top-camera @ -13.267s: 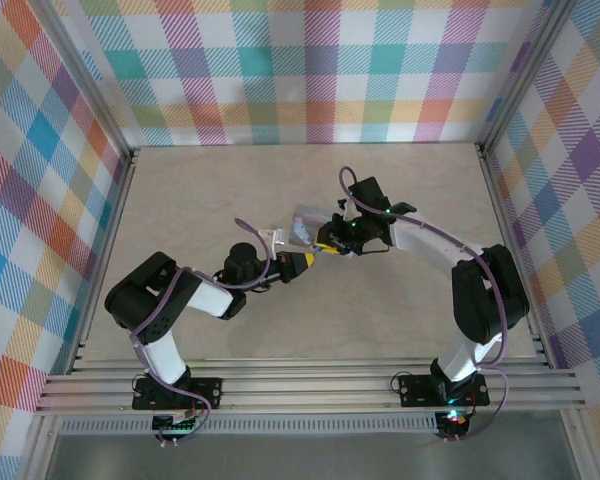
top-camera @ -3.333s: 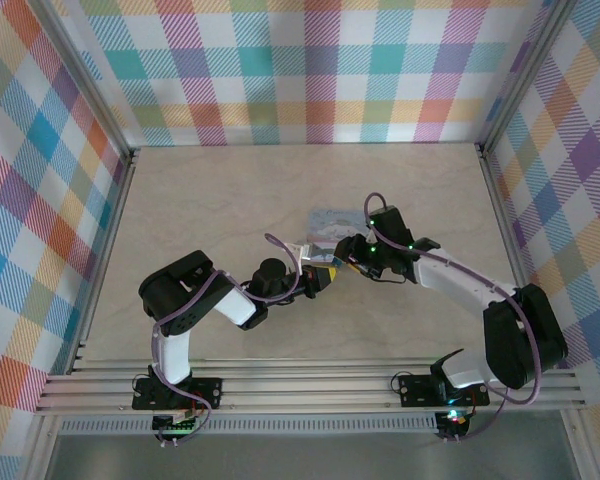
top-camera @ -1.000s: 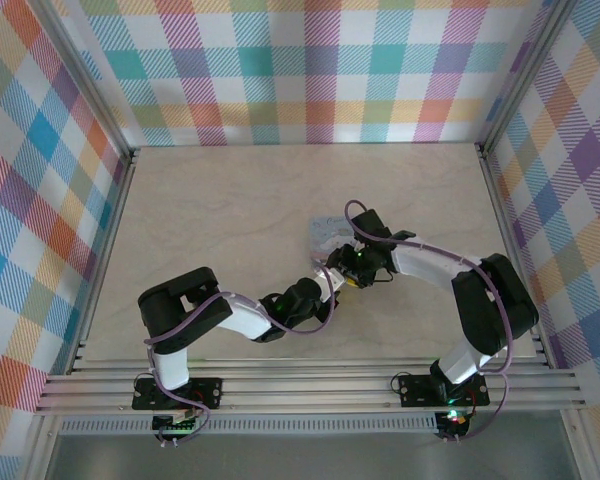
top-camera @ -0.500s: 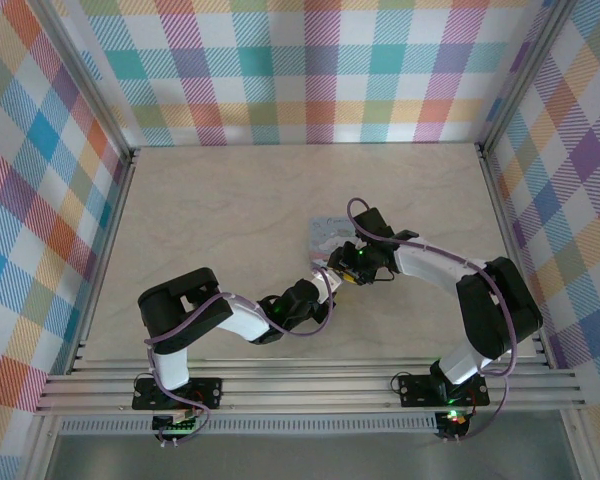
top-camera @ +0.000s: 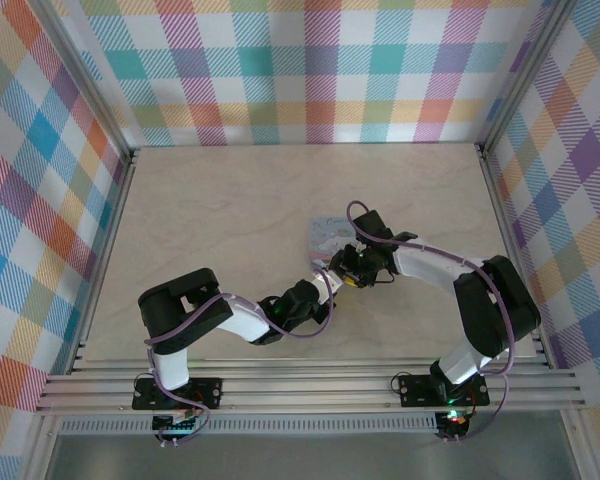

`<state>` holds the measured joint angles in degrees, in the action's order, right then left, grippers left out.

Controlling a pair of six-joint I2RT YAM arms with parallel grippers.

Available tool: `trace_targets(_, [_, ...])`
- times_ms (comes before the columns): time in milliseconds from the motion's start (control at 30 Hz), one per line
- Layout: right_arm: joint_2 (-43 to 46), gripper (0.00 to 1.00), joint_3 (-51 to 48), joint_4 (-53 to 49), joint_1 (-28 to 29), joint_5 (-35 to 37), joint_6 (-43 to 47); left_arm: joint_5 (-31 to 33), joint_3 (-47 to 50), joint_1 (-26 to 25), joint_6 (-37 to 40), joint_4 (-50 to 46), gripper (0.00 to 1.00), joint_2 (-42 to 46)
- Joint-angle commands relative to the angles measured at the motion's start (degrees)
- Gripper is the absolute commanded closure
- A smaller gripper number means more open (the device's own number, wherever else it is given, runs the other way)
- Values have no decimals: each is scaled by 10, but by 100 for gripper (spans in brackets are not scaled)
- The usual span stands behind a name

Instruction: Unlock the padlock with the key

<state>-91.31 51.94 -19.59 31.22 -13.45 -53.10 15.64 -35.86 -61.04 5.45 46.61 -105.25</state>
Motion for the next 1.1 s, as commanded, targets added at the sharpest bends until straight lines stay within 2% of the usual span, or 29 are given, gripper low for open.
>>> trace_targets(0, [-10,56,-8,-9,3,4,8,6,-7,-9,10,10,100,17])
trace_targets(267, [-14,64,-14,-2,3,2,5,1,-13,-11,2,5,100,21])
trace_targets(500, [-11,65,-23,-4,3,5,5,7,-16,-15,2,11,100,25])
trace_targets(833, [18,100,-39,-10,3,23,6,-1,-12,-19,0,5,100,34])
trace_targets(1000, [41,100,-64,10,3,34,-7,-2,-11,-23,-8,-13,100,49])
trace_targets(1067, [50,100,-80,23,1,39,-17,-3,-10,-23,-14,-25,96,59])
